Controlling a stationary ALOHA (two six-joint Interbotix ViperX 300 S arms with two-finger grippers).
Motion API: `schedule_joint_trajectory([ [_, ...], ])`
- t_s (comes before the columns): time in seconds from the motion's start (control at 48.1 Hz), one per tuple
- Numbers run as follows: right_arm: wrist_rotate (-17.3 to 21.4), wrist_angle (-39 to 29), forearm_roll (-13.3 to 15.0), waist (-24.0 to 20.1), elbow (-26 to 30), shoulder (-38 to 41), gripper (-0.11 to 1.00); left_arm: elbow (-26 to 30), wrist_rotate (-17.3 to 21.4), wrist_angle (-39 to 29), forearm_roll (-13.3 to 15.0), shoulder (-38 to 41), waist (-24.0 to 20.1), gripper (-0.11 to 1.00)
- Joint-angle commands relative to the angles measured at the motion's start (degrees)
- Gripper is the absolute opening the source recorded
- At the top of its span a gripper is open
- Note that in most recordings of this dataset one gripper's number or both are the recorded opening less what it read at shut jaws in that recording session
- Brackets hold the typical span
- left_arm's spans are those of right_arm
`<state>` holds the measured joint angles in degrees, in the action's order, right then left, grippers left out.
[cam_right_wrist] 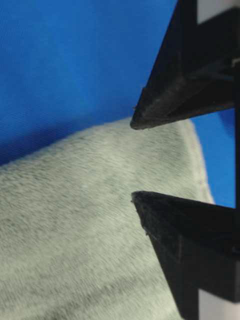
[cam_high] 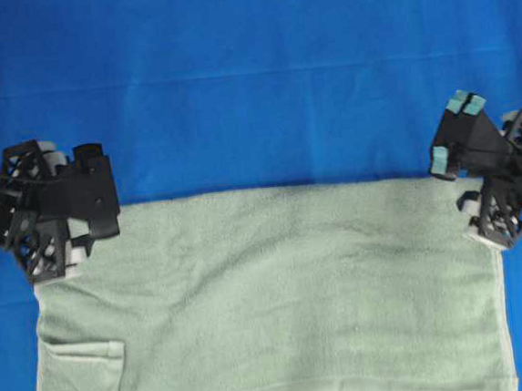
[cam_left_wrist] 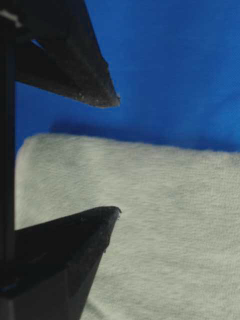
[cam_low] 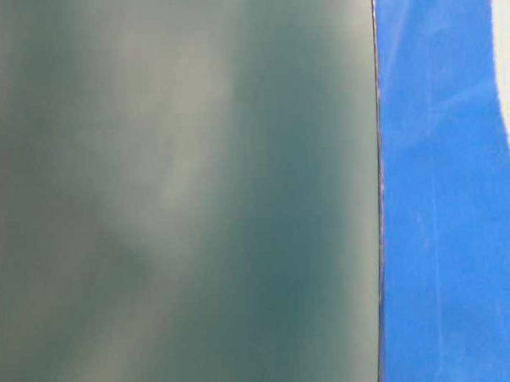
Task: Fold a bath towel.
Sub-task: 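Release the edge and move both grippers to the folded side corners, then grasp the folded towel's left and right ends with both grippers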
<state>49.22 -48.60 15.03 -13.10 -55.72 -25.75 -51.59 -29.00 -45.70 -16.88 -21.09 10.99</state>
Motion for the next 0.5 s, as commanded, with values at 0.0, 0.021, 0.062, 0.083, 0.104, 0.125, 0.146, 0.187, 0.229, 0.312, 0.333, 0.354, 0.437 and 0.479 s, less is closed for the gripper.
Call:
schedule_joint_trajectory([
  [0.0,-1.41,3.25,-0.09,2.55,-0.97,2.02,0.57,-2.02,0.79,3.96,-0.26,1.23,-3.16,0.77],
  [0.021,-1.85,4.66,-0.09,3.60,-1.67,3.08,0.57,-2.90,1.14,5.27,-0.26,1.67,-4.04,0.77],
  [0.062,-2.46,6.77,0.00,4.92,-2.64,4.75,0.57,-4.66,1.76,8.09,-0.35,2.81,-5.45,0.77],
  [0.083,-2.81,7.82,0.00,5.54,-3.08,5.54,0.57,-5.45,2.02,9.67,-0.26,3.34,-6.06,0.77],
  [0.104,-3.16,8.88,0.00,6.15,-3.52,6.42,0.57,-6.68,2.46,11.95,-0.26,4.22,-6.94,0.77],
  [0.125,-3.60,9.84,-0.09,6.68,-3.96,7.12,0.57,-7.38,2.81,13.54,-0.26,4.83,-7.38,0.77],
  [0.146,-4.04,10.72,0.00,7.12,-4.22,7.73,0.57,-8.00,2.99,14.94,-0.26,5.45,-7.82,0.77],
  [0.187,-4.83,12.39,-0.09,8.09,-4.83,8.96,0.57,-9.14,3.25,17.40,-0.26,6.59,-8.70,0.77],
  [0.229,-5.63,14.06,0.00,8.88,-5.19,10.20,0.57,-9.93,3.43,19.60,-0.26,7.91,-9.40,0.77],
  [0.312,-6.06,16.44,0.09,9.49,-5.63,11.51,0.57,-11.25,3.25,22.32,-0.18,10.55,-10.11,0.77],
  [0.333,-6.06,16.96,0.09,9.58,-5.63,11.87,0.57,-11.25,2.99,22.59,-0.09,11.16,-10.11,0.77],
  [0.354,-6.06,17.40,0.09,9.67,-5.71,12.04,0.57,-11.16,2.99,22.76,0.00,11.69,-10.02,0.77],
  [0.437,-5.89,18.63,0.09,9.67,-5.71,12.57,0.57,-10.90,3.34,22.76,0.62,12.92,-9.14,0.76],
  [0.479,-5.80,18.81,0.09,9.67,-5.80,12.57,0.57,-10.63,2.99,22.76,0.70,12.92,-8.70,0.74],
])
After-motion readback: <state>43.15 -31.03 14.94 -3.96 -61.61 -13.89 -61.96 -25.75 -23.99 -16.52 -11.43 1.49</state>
